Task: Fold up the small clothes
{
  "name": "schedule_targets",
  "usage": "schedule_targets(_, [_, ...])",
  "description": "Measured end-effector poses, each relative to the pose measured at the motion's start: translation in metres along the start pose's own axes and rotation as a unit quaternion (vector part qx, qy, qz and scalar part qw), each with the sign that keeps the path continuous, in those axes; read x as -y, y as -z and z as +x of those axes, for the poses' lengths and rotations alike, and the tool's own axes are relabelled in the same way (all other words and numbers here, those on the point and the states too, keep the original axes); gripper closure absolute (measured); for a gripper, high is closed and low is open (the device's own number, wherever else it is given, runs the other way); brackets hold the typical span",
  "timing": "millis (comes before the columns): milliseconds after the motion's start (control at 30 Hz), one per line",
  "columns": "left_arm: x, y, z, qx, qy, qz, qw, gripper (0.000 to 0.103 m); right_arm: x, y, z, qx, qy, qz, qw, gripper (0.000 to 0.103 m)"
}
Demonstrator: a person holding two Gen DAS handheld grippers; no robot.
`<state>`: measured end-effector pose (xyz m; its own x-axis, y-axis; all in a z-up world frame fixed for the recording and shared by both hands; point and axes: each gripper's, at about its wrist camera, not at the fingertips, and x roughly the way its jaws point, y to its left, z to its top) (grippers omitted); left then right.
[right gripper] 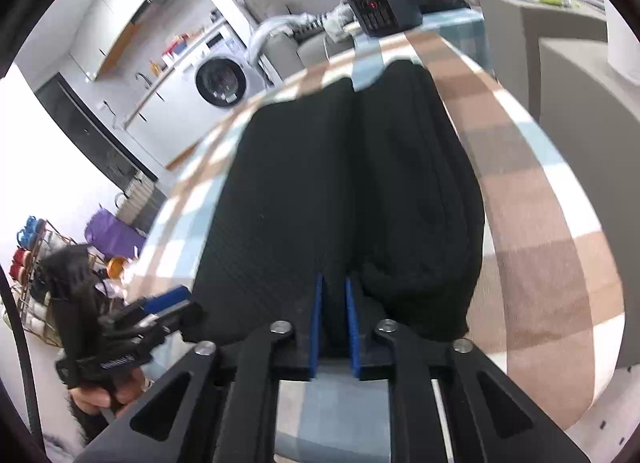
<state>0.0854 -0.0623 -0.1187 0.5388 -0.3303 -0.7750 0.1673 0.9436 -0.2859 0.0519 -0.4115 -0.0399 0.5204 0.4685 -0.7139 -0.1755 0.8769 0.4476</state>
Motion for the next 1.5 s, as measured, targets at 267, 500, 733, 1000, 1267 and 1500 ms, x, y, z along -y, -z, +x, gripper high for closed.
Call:
schedule_targets(267, [-0.015,-0.011,-0.001,0.014,-0.004,-0.025,0.9996,0.037,0.004,-0.072,0.049,0.000,0.022,-0.001,1.000,0.062])
schedule_targets(500, [-0.024,-0.024,-0.003,0.028,-0.013,-0.031,0.9991,0.037,0.003,-0.117,0.120,-0.076,0.040,-0.008,0.996,0.095])
schedule_targets(733, [-0.022,-0.032,0.003,0.029,0.021,-0.037,0.9987,0.037,-0.016,-0.114,0.063,-0.010,0.097,-0.064,0.993,0.096])
schedule_targets(1000, [-0.011,-0.024,0.001,0.026,0.020,-0.027,0.9991,0.037,0.018,-0.101,0.079,-0.055,0.069,0.006,0.996,0.082])
schedule_targets(1267, [-0.014,-0.016,0.004,0.017,0.025,-0.037,0.9989,0.037,0.010,-0.030,0.029,-0.036,-0.010,0.009,0.999,0.068])
schedule_targets(1500, [-0.006,-0.017,-0.005,0.028,0.020,-0.023,0.9992,0.037,-0.002,-0.033,0.008,0.000,0.009,-0.023,1.000,0.097])
